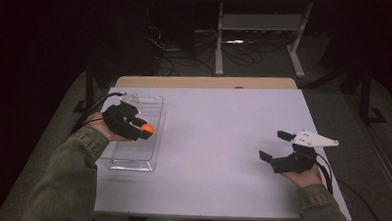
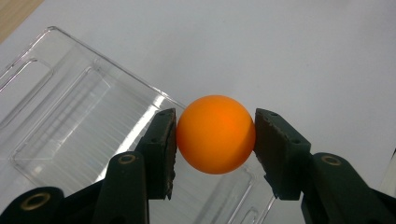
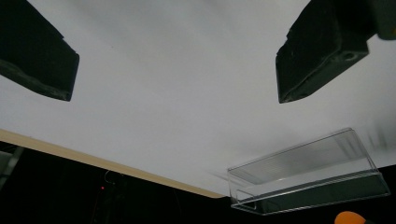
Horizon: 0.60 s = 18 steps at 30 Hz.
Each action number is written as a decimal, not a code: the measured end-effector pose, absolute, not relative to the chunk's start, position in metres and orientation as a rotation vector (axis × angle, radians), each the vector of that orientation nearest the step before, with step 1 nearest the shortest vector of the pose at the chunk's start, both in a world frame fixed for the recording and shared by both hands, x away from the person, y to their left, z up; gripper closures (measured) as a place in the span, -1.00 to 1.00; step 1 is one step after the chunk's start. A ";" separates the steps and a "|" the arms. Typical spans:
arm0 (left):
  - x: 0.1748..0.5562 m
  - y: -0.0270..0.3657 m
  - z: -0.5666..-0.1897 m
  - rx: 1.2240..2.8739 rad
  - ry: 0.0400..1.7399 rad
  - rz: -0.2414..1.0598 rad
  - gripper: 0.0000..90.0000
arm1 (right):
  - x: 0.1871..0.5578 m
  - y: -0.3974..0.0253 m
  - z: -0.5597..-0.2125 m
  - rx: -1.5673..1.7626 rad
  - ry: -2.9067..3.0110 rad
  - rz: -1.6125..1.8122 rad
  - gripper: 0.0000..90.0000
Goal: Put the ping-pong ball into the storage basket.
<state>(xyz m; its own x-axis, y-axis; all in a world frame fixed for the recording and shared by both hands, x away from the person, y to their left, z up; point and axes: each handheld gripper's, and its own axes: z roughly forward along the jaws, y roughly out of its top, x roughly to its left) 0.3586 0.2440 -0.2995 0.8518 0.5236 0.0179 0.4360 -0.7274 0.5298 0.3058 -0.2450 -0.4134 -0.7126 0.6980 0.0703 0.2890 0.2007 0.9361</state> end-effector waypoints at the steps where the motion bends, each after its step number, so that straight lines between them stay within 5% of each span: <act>1: 0.359 0.244 -0.299 2.504 0.702 0.225 0.11 | 0.306 -0.245 -0.413 0.923 2.113 1.518 -1.00; 18: 0.357 0.247 -0.312 2.532 0.714 0.192 0.11 | 0.306 -0.245 -0.414 0.923 2.115 1.516 -1.00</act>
<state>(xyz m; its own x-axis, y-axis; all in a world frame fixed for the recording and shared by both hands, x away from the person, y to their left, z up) 0.3573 0.2469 -0.3115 0.8526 0.5226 0.0006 0.4521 -0.7381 0.5008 0.3058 -0.2446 -0.4136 -0.7131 0.6977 0.0693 0.2898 0.2033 0.9353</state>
